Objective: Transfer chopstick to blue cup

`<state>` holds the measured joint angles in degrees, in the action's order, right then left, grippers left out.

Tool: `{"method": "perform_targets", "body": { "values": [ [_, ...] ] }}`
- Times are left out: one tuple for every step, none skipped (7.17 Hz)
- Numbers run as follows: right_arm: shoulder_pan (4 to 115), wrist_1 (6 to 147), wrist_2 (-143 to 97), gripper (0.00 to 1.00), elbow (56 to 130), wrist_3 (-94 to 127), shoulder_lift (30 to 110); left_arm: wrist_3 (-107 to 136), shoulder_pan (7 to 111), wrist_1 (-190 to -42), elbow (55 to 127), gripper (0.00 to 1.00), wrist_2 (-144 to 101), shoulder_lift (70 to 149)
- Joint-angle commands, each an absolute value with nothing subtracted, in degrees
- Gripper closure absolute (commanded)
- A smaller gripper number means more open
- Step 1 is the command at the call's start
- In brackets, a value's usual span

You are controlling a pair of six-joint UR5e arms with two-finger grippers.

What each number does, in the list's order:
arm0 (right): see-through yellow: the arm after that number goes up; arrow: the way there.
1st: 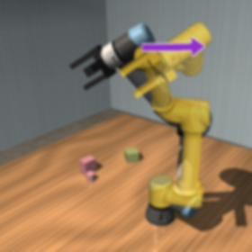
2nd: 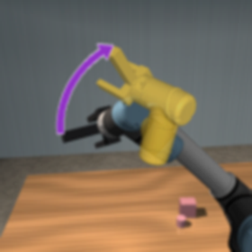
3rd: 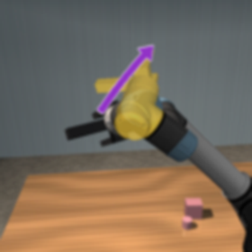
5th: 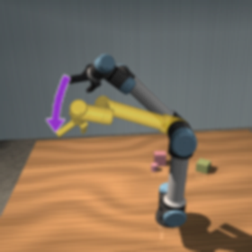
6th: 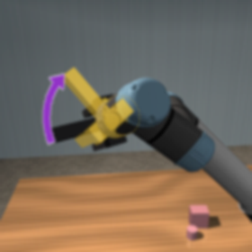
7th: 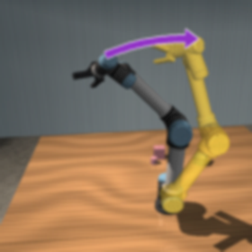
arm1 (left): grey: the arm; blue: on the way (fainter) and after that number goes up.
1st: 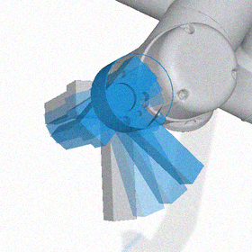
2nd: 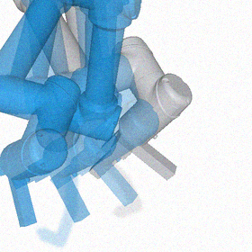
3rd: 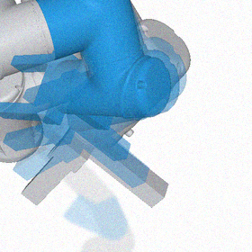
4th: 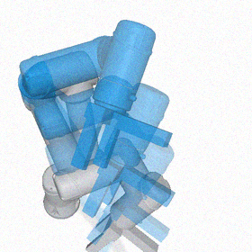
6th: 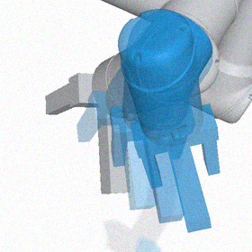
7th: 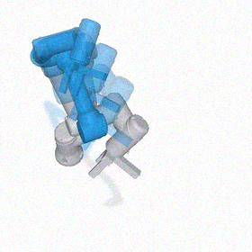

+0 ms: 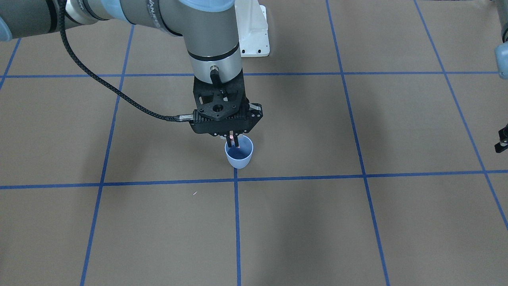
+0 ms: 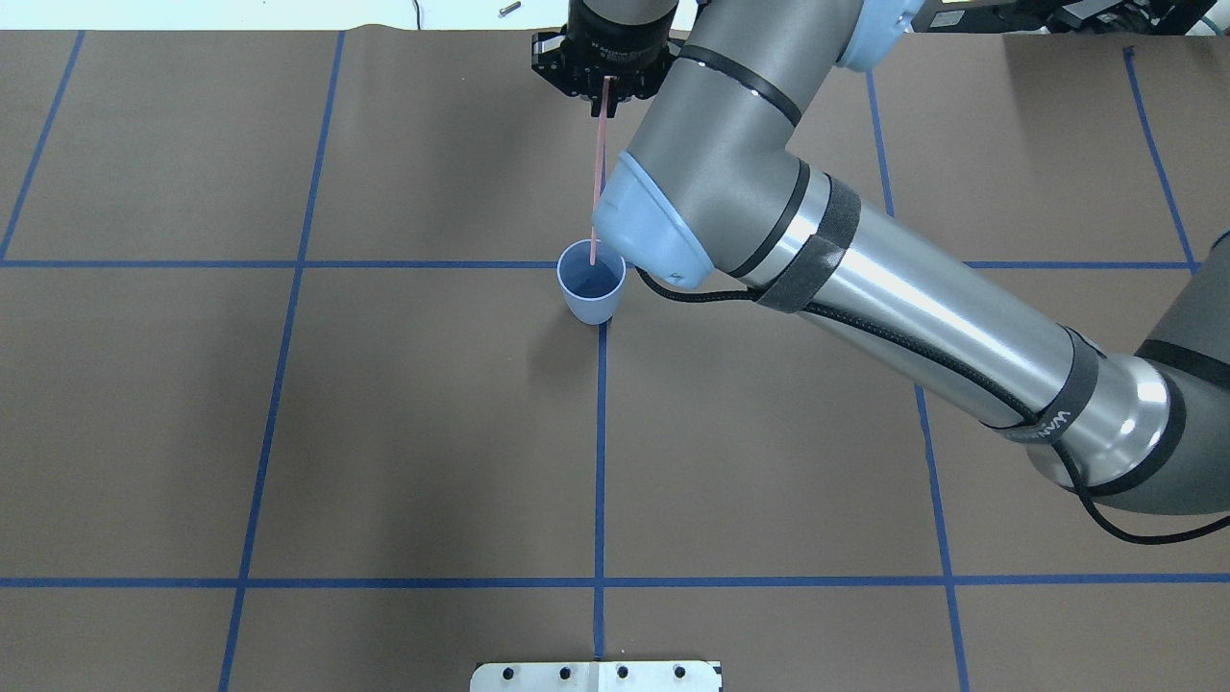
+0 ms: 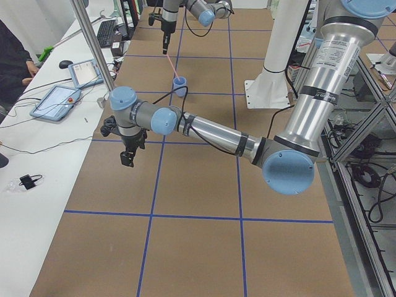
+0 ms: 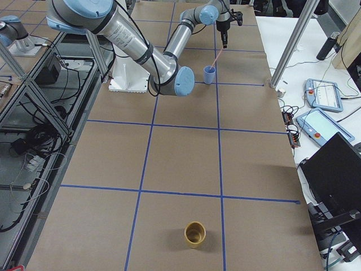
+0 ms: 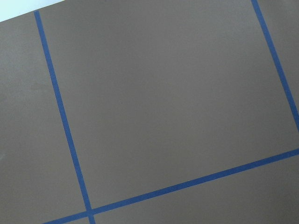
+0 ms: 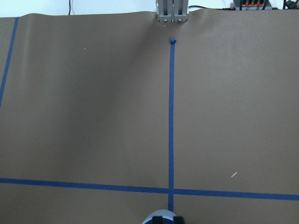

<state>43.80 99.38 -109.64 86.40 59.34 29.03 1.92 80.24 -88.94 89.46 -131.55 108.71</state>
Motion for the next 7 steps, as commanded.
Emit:
{"method": "perform_targets", "body": {
  "values": [
    [42.3,99.2,-109.2,1.0,86.0,59.3,29.4,1.9,80.2,-88.9,89.4,0.02,-131.5,108.5],
    [41.7,99.1,-109.3,1.0,86.0,59.3,30.4,1.9,80.2,-88.9,89.4,0.02,-131.5,108.5],
    [41.1,98.4,-109.3,1.0,86.0,59.3,31.0,1.9,80.2,-88.9,89.4,0.02,-131.5,108.5],
    [41.0,98.3,-109.3,1.0,86.0,59.3,31.3,1.9,80.2,-88.9,89.2,0.02,-131.5,108.5],
    [41.0,97.9,-109.3,1.0,85.7,59.4,31.3,1.9,80.2,-88.9,89.1,0.02,-131.4,108.5],
    [41.0,97.8,-109.2,1.0,85.6,59.4,31.3,1.9,80.2,-88.9,89.1,0.02,-131.5,108.5],
    [41.2,95.7,-109.2,0.01,85.8,59.7,32.1,2.1,80.2,-88.9,89.2,0.02,-131.5,108.5]
  ]
}}
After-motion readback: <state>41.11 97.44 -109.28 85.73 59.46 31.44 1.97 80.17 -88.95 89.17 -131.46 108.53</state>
